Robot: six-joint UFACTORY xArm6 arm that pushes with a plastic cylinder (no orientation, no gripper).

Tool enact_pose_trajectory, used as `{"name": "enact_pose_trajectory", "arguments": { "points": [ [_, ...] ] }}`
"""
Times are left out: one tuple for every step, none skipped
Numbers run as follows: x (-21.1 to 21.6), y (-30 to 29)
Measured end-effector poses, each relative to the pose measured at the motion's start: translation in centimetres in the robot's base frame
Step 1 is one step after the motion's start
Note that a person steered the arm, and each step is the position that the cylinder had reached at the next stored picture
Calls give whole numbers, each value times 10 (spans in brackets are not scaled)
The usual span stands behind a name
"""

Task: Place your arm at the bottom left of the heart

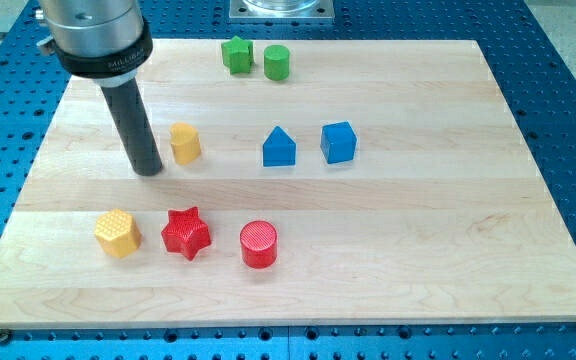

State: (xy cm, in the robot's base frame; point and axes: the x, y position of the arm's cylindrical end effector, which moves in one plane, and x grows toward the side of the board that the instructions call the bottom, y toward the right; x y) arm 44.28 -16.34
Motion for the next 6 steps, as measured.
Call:
{"name": "enact_pose_trajectory", "arguments": {
  "points": [
    [-15, 0],
    [-33, 0],
    [-36, 0],
    [-36, 0],
    [0, 5],
    [27, 15]
  ]
}}
